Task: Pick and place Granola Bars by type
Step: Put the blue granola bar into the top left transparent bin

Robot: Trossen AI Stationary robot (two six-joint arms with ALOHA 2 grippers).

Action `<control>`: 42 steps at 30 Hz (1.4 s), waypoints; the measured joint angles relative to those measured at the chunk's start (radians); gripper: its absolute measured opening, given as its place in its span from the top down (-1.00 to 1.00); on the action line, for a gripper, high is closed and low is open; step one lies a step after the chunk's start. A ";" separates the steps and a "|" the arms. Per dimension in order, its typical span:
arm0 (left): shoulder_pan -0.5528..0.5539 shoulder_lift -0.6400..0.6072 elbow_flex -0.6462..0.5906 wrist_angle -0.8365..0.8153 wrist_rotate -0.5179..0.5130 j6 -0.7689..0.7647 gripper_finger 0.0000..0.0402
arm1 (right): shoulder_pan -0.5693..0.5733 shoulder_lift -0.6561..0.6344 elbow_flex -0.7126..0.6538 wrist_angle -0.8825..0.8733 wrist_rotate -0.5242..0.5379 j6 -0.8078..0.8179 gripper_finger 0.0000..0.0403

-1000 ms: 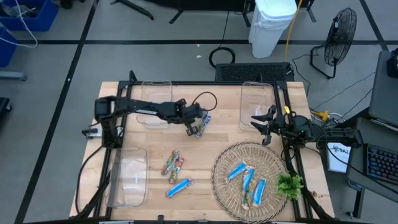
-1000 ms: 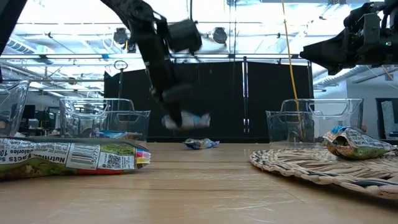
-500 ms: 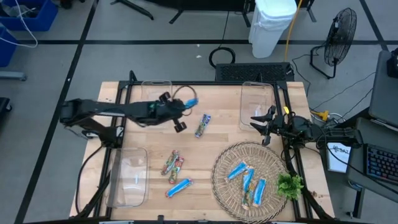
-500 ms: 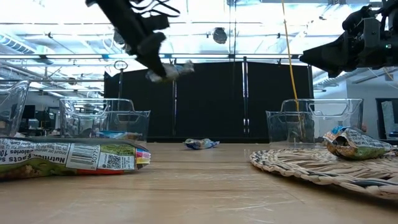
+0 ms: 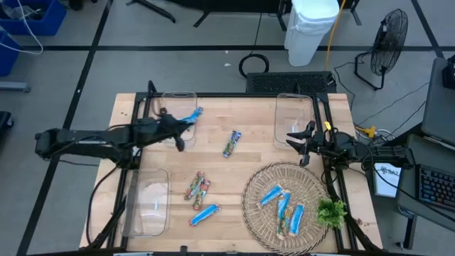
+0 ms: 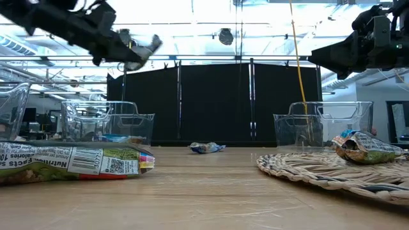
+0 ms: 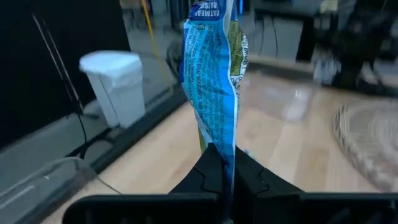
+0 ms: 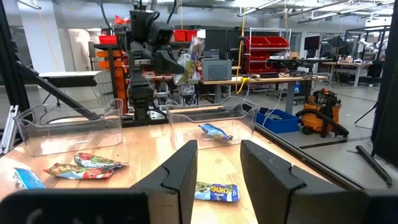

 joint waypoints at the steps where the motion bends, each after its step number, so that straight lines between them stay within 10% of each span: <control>1: 0.004 -0.039 -0.018 0.002 -0.001 -0.003 0.97 | 0.000 0.000 0.000 0.000 0.000 0.008 0.43; 15: 0.069 -0.231 -0.074 -0.245 -0.281 -0.325 0.97 | 0.000 0.000 0.000 0.001 0.000 0.010 0.43; 30: 0.175 -0.068 -0.016 -0.453 -0.029 -0.438 0.97 | 0.000 0.000 0.000 0.001 0.000 0.008 0.43; 42: 0.186 0.188 0.275 -0.942 -0.161 -0.645 0.97 | 0.000 0.000 0.000 0.001 0.000 0.007 0.43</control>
